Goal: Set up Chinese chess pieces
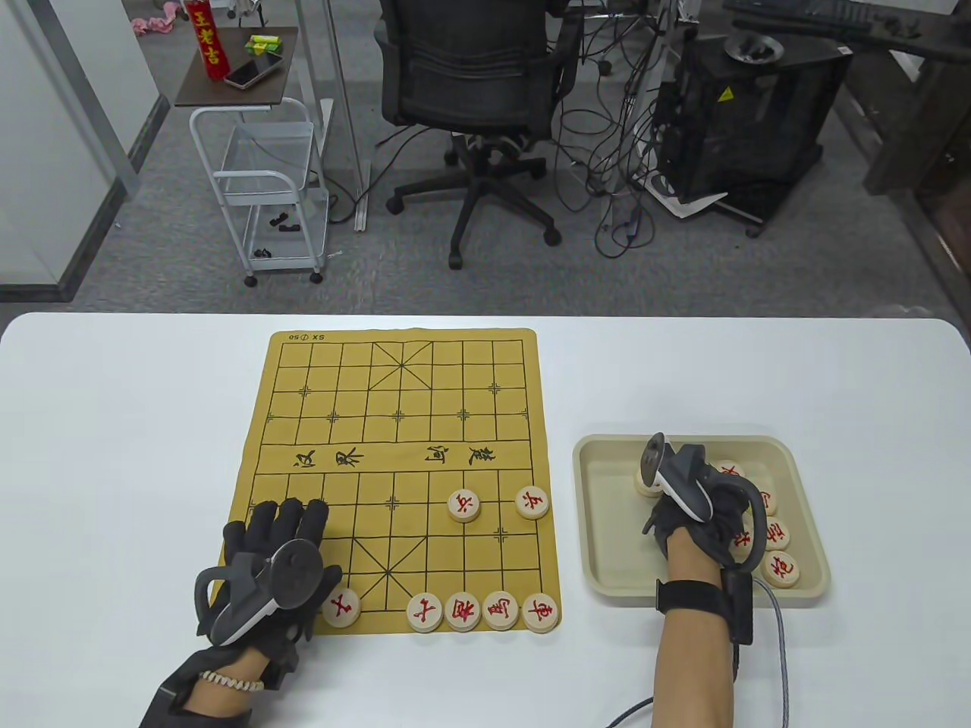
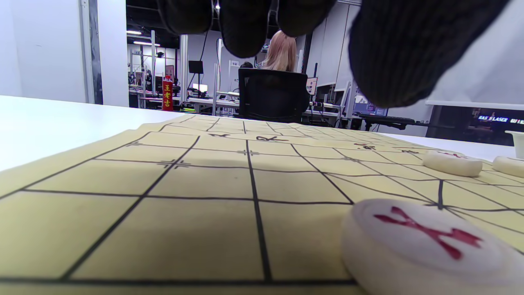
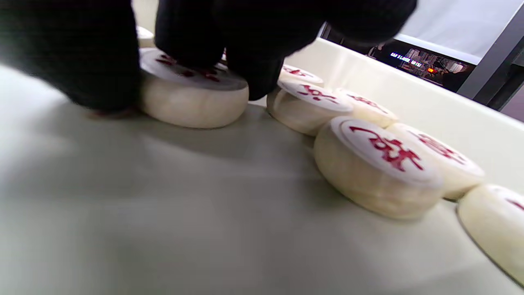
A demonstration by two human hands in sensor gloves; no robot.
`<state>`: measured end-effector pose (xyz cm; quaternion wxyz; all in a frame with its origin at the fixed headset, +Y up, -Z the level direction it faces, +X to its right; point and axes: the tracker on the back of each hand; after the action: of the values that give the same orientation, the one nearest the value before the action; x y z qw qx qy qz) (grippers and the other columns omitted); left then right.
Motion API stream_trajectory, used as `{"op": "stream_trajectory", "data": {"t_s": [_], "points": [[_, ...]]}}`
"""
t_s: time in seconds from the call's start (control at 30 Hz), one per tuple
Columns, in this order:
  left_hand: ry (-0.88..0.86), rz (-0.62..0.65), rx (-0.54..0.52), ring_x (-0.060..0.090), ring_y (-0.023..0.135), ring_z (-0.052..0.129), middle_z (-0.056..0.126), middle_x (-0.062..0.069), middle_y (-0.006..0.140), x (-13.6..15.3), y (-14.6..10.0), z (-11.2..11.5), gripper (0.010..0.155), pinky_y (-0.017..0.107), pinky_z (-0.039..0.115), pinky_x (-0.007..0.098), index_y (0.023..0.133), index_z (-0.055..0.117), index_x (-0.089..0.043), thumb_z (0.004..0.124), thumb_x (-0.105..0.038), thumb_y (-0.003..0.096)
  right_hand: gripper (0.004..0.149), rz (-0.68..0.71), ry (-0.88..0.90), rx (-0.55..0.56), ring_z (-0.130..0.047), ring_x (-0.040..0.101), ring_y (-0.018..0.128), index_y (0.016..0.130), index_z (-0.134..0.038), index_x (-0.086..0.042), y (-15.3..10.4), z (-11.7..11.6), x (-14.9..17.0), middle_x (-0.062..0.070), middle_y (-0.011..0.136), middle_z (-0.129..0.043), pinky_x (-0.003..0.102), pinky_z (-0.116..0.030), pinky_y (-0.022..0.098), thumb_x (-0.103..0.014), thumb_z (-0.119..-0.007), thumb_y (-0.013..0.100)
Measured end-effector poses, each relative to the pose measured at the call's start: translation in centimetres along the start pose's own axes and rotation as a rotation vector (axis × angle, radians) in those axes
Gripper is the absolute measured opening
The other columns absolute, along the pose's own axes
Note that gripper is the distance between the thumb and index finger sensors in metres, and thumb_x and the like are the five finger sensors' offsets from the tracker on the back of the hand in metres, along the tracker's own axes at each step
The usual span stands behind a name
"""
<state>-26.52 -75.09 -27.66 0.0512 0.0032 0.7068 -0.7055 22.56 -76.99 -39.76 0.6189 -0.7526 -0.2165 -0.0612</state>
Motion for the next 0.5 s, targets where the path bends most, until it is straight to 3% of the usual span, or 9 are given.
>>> {"op": "stream_trajectory", "data": {"t_s": [0.17, 0.27, 0.43, 0.5], "points": [[0.005, 0.016, 0.001, 0.051, 0.112, 0.047, 0.048, 0.014, 0.12, -0.2, 0.0, 0.1, 0.089, 0.074, 0.036, 0.074, 0.11, 0.039, -0.031, 0.083, -0.056, 0.038, 0.061, 0.057, 0.101, 0.079, -0.094, 0.009, 0.049, 0.08, -0.082, -0.027, -2.0, 1.6, -0.2, 0.007, 0.09, -0.091, 0.038, -0.084, 0.043, -0.057, -0.101, 0.031], [-0.001, 0.022, -0.009, 0.051, 0.112, 0.047, 0.048, 0.014, 0.12, -0.3, -0.1, 0.0, 0.089, 0.074, 0.036, 0.074, 0.11, 0.039, -0.03, 0.083, -0.056, 0.0381, 0.061, 0.147, 0.201, 0.161, -0.094, 0.009, 0.05, 0.081, -0.082, -0.027, -4.5, 3.3, -1.1, 0.006, 0.09, -0.09, 0.038, -0.084, 0.044, -0.057, -0.1, 0.031], [0.015, 0.057, -0.02, 0.051, 0.112, 0.048, 0.048, 0.014, 0.12, -1.0, -0.5, -0.1, 0.089, 0.074, 0.036, 0.075, 0.11, 0.039, -0.03, 0.084, -0.056, 0.038, 0.067, 0.354, 0.269, 0.363, -0.094, 0.01, 0.051, 0.087, -0.079, -0.027, -10.9, 5.9, -4.0, 0.005, 0.091, -0.089, 0.04, -0.084, 0.048, -0.058, -0.1, 0.031], [0.02, 0.074, -0.021, 0.051, 0.112, 0.048, 0.049, 0.014, 0.12, -1.5, -0.7, -0.2, 0.089, 0.074, 0.037, 0.074, 0.11, 0.039, -0.03, 0.083, -0.056, 0.038, 0.068, 0.46, 0.275, 0.453, -0.094, 0.009, 0.052, 0.088, -0.078, -0.027, -14.5, 6.7, -5.7, 0.004, 0.091, -0.089, 0.04, -0.084, 0.048, -0.058, -0.1, 0.032]]}}
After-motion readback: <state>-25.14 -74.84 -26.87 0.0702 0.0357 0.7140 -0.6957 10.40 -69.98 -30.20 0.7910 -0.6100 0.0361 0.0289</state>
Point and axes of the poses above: the tracker on the back of each hand, its own x axis roughly to the little-finger side, its own y axis roughly from the wrist to the fingertips, z = x × y
